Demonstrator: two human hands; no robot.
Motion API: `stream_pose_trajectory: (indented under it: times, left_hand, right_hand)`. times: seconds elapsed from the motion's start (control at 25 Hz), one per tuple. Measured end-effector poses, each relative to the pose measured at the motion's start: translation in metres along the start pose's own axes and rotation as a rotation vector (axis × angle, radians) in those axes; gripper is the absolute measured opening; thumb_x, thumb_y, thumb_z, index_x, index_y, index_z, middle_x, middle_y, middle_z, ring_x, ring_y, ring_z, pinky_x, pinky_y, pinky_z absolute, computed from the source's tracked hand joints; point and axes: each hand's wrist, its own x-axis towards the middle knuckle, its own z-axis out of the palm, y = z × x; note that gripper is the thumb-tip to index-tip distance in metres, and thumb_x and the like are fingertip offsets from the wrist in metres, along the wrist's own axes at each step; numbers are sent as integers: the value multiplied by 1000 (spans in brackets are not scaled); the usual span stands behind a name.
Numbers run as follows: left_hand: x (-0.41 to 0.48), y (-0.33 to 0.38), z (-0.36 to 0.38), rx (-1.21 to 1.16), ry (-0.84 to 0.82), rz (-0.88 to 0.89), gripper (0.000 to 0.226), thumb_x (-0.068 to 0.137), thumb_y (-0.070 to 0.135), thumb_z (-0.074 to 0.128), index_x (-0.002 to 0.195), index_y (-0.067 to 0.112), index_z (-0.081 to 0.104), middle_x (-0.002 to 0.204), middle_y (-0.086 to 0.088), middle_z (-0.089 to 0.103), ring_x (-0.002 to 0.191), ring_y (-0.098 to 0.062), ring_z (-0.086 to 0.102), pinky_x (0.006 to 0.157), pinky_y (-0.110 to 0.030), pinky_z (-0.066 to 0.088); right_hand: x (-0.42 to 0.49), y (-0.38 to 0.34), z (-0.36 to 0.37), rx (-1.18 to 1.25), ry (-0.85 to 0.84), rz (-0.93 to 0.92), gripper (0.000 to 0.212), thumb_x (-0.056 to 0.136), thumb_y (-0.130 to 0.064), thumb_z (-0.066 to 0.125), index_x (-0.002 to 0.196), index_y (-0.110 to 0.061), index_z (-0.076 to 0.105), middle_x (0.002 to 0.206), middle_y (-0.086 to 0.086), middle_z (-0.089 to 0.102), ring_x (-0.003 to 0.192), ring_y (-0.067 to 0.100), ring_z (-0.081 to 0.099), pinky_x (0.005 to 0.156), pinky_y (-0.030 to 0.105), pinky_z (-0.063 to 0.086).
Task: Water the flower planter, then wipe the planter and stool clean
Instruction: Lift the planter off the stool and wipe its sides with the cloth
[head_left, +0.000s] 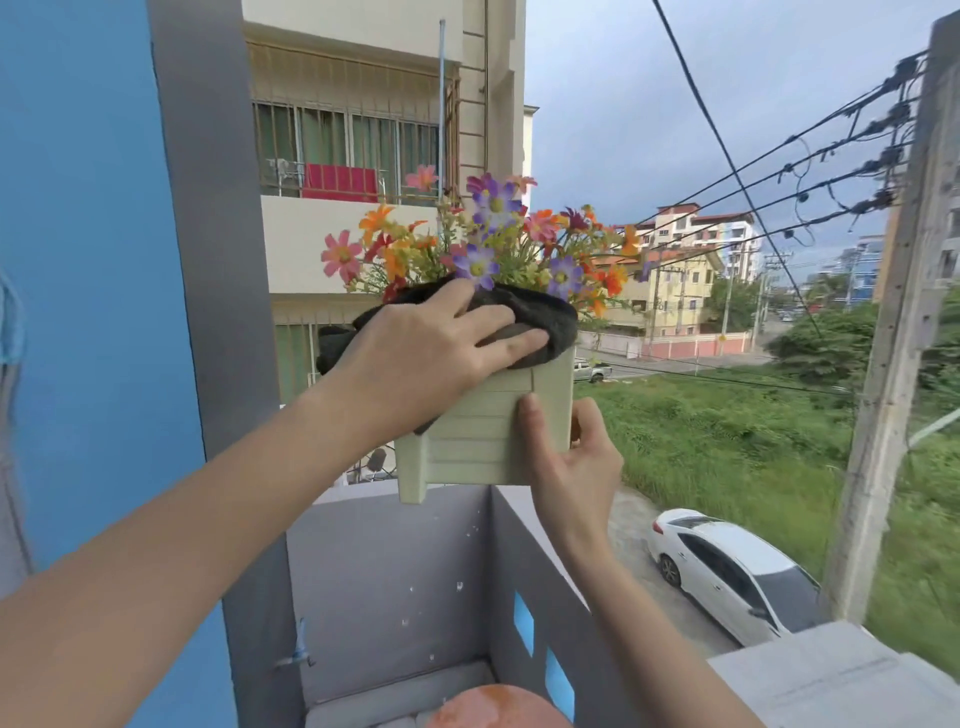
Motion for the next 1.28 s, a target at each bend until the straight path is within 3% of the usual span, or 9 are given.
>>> stream_pose_trajectory:
  times: [0.28,0.4,0.56,0.76,0.88,0.96,1.04,1.12,1.28]
  left_hand:
    - [-50,58,15,-26,-17,-261,61,74,-2,34,131,16,49,92,-4,38,77,-23,41,35,-25,33]
    - [-63,86,12,-140,-74,-239,57,74,-3,28,117,15,61,88,-5,50,75,-23,45,31,-25,38]
    - [-49,57,16,-78,-29,-479,57,75,-1,34,125,14,56,92,-9,52,73,-28,51,34,-25,36]
    - [-75,104,24,-163,-26,-286,52,77,-4,35,117,20,58,91,0,50,75,-21,48,35,-24,43]
    - [-74,74,32,-406,145,-574,47,84,1,46,127,22,51,105,-2,52,87,-25,53,60,-34,55]
    - [-63,54,33,-684,284,-821,42,93,15,48,135,21,47,112,0,57,99,-18,55,87,-24,46]
    - [-54,62,29,-976,243,-1003,39,99,34,40,137,26,35,123,9,50,116,-4,45,98,-8,31]
    - [-53,89,20,-1396,75,-1273,54,89,51,29,139,32,32,134,12,45,128,-2,38,104,-11,26]
    - [-59,121,10,-1600,53,-1223,38,85,50,20,123,56,21,137,40,16,129,24,15,110,-9,10]
  right_hand:
    - [17,-7,-6,32,31,10,52,79,-57,62,75,-7,50,72,20,56,59,15,43,59,38,41]
    - [22,-4,-8,19,47,12,50,81,-55,63,79,-5,54,74,20,60,67,31,51,64,43,46]
    - [15,0,-8,25,13,-11,50,82,-53,63,77,-5,52,68,15,56,59,13,43,59,37,40]
    - [21,3,-16,52,18,43,49,81,-54,63,75,-7,50,67,15,52,62,12,42,61,35,38]
    - [28,5,-26,108,-42,60,38,82,-48,63,84,-10,61,77,11,65,70,8,52,66,32,46]
    - [27,7,-27,125,-71,63,29,82,-46,62,84,-17,64,75,-6,67,71,4,56,68,25,48]
    - [24,9,-25,175,-77,90,23,84,-44,62,86,-21,66,80,-10,70,75,3,60,72,25,50]
    - [25,11,-25,212,-71,122,20,84,-44,61,86,-24,66,82,-12,71,76,4,62,71,28,51]
    - [28,16,-30,158,-91,126,32,75,-58,61,86,-28,66,77,-13,70,69,6,59,65,32,47]
